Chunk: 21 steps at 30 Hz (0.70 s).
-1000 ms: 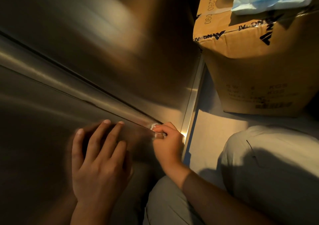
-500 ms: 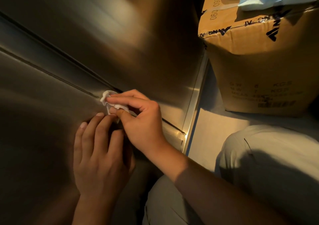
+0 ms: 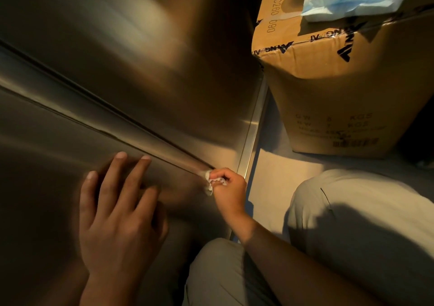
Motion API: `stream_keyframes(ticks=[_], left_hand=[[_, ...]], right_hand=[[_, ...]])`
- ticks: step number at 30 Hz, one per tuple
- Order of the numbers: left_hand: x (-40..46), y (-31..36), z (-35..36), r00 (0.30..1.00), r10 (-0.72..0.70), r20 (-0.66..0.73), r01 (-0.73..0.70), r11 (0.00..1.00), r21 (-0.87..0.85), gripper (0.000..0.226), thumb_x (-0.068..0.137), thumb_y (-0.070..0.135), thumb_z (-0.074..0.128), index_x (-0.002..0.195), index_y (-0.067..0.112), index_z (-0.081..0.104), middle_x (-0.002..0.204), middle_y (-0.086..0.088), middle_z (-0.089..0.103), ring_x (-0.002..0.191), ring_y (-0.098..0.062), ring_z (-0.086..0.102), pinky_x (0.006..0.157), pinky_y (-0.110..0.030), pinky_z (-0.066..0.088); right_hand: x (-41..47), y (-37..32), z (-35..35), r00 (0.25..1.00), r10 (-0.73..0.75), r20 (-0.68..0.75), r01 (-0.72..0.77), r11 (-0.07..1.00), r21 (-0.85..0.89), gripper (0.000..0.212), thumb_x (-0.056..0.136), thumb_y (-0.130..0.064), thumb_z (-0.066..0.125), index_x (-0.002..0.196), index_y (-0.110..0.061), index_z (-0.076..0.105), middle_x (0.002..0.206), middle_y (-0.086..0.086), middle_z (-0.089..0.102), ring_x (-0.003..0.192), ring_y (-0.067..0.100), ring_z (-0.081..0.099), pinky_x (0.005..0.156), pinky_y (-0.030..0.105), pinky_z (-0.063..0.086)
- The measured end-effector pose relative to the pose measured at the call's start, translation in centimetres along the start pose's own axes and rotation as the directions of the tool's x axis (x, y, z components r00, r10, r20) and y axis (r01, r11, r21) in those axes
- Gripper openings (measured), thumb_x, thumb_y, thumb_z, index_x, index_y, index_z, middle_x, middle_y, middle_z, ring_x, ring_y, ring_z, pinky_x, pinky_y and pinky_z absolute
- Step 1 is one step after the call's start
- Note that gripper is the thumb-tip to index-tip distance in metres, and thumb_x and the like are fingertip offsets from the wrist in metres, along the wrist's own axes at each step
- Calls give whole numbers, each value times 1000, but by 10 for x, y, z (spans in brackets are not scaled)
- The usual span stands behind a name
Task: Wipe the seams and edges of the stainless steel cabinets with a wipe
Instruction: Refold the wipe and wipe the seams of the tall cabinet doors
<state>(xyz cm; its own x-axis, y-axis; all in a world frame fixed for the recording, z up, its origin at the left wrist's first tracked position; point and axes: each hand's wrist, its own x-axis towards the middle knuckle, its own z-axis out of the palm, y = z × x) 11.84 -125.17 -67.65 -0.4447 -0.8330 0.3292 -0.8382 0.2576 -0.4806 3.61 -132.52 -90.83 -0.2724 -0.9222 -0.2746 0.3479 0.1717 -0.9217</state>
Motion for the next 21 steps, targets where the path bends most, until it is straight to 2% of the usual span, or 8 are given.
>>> stream_keyframes(ticks=[3, 6, 9, 12, 17, 19, 21], left_hand=[[2, 1, -2, 1000, 23, -10, -23, 1000, -1, 22, 91, 21, 56, 87, 11, 75, 152, -9, 54, 151, -36, 37, 123, -58, 22], [1, 1, -3, 1000, 26, -3, -26, 1000, -4, 22, 91, 23, 57, 86, 13, 75, 152, -6, 55, 151, -35, 37, 124, -57, 20], [1, -1, -3, 999, 33, 14, -33, 999, 2, 22, 91, 24, 56, 85, 13, 74, 152, -6, 54, 152, -35, 35, 126, -54, 15], [0, -1, -2, 1000, 30, 7, -29, 1000, -9, 24, 93, 23, 54, 83, 13, 74, 151, -6, 55, 152, -35, 36, 126, -52, 14], [1, -1, -2, 1000, 25, 4, -25, 1000, -18, 24, 94, 24, 56, 85, 13, 75, 149, -8, 57, 152, -34, 35, 126, -53, 15], [1, 0, -1, 1000, 22, 3, -22, 1000, -4, 23, 94, 23, 57, 85, 13, 75, 148, -9, 58, 152, -34, 36, 125, -53, 16], [0, -1, 0, 1000, 19, 3, -19, 1000, 6, 22, 94, 22, 57, 86, 12, 76, 147, -9, 59, 152, -34, 36, 125, -53, 16]], right_hand=[[3, 36, -18, 995, 98, -38, -101, 991, -93, 32, 85, 6, 72, 83, -25, 78, 83, -13, 73, 83, 2, 68, 79, 24, 57], [6, 60, -31, 980, 197, -37, -200, 962, -184, 26, 88, 2, 72, 96, -21, 79, 91, -8, 74, 93, 11, 70, 91, 30, 59], [5, 60, -30, 979, 199, -49, -205, 950, -238, 21, 91, 1, 71, 102, -14, 81, 94, -5, 74, 93, 12, 68, 97, 38, 58], [-1, 38, -22, 991, 131, -40, -136, 966, -220, 22, 90, 1, 70, 99, -16, 82, 91, -9, 74, 90, 5, 68, 96, 36, 59], [-17, -28, 1, 999, -28, 27, 30, 994, -107, 33, 82, 6, 72, 87, -25, 80, 91, -15, 75, 93, 5, 71, 91, 32, 61], [-26, -62, 12, 991, -109, 73, 111, 994, -19, 30, 81, 9, 71, 87, -19, 81, 95, -11, 76, 95, 3, 72, 91, 29, 60], [-31, -100, 21, 963, -236, 128, 225, 970, 95, 23, 80, 11, 71, 88, -8, 81, 101, -2, 78, 98, 5, 73, 93, 32, 60]])
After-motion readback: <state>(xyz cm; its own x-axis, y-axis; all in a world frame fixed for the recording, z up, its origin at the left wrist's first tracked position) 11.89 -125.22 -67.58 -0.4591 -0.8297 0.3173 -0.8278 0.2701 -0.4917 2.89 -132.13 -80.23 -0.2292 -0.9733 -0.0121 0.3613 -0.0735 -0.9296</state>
